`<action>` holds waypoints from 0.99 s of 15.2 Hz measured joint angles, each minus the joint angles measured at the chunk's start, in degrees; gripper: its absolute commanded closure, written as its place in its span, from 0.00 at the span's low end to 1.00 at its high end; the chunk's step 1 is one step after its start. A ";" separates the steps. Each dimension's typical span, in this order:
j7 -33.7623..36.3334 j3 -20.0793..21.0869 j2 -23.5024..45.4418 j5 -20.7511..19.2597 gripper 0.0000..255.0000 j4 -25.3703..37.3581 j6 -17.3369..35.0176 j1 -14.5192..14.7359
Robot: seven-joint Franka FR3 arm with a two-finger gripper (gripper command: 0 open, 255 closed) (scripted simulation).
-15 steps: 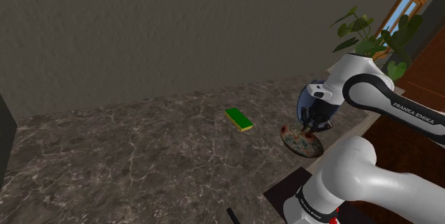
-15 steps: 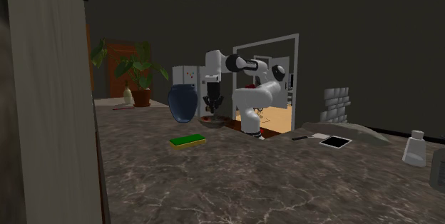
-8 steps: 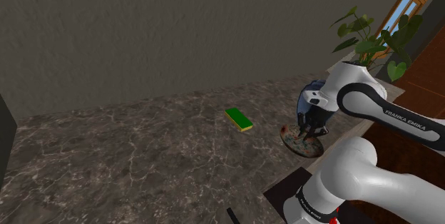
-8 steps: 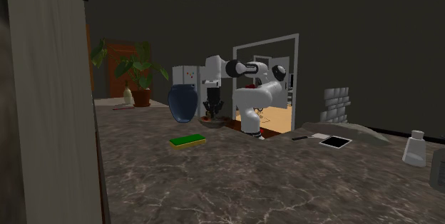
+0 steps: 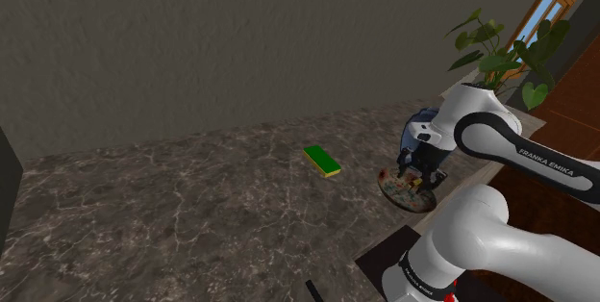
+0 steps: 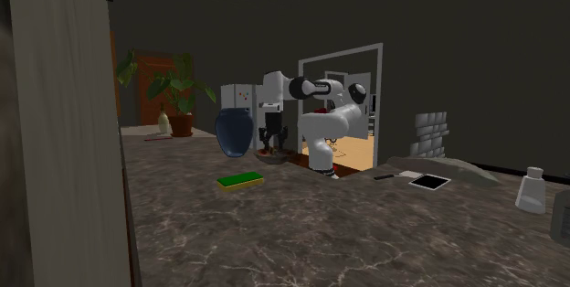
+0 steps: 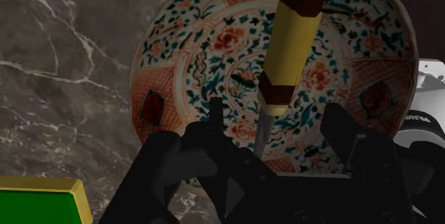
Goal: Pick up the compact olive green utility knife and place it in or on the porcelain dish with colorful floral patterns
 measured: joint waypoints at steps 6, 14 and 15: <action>0.05 1.70 0.07 1.66 0.00 2.10 -1.76 0.98; 0.34 5.43 0.77 5.37 0.00 6.88 -5.46 3.17; 0.34 5.44 0.77 5.38 0.00 6.89 -5.48 3.17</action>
